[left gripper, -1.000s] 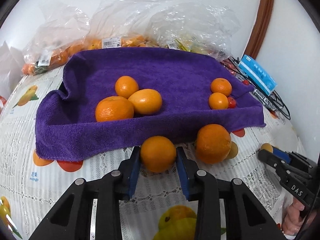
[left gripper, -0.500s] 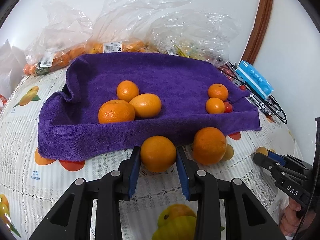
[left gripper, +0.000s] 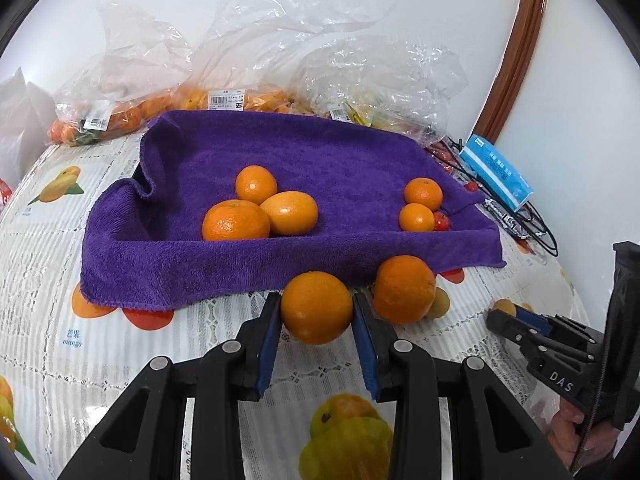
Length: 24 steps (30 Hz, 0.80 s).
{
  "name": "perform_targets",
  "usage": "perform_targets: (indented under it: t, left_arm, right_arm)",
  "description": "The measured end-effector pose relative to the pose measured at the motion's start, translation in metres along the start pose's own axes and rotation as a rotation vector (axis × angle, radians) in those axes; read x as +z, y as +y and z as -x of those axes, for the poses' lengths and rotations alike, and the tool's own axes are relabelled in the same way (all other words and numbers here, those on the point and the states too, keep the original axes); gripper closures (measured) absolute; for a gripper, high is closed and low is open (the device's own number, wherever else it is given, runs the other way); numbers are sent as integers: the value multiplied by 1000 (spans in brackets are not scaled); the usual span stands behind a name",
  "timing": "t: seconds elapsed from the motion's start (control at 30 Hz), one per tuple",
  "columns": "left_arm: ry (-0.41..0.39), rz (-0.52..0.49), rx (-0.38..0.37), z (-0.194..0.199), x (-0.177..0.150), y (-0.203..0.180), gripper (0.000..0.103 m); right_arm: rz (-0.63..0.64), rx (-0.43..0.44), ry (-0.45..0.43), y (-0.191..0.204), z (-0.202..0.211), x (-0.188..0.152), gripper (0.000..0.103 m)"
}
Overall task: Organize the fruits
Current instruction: 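Lift the yellow fruit and orange and carry them over the towel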
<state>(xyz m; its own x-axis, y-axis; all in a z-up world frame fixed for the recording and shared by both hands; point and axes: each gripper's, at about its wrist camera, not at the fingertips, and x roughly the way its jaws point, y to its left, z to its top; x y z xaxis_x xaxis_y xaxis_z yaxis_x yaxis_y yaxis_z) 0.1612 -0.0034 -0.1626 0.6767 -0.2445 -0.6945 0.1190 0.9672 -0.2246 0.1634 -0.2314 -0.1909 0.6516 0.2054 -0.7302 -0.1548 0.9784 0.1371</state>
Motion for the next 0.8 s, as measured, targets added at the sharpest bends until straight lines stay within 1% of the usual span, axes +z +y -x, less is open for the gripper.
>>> perform_targets:
  t: [0.2, 0.33, 0.43, 0.57, 0.67, 0.8]
  left_arm:
    - [-10, 1, -4, 7, -3, -1, 70]
    - [-5, 5, -4, 12, -3, 1, 70]
    - [-22, -1, -1, 20, 2, 1, 70]
    - [-51, -4, 11, 33, 17, 0, 70]
    - [-61, 1, 49, 38, 32, 0, 70]
    - [-93, 16, 59, 44, 51, 7, 70]
  right_arm:
    - [10, -4, -3, 6, 2, -2, 75]
    - [28, 9, -8, 13, 5, 0, 75]
    - [45, 16, -31, 20, 11, 7, 75]
    - [59, 21, -77, 28, 22, 23, 75]
    - [65, 16, -114, 33, 29, 40, 75]
    - [57, 26, -163, 37, 37, 66, 75]
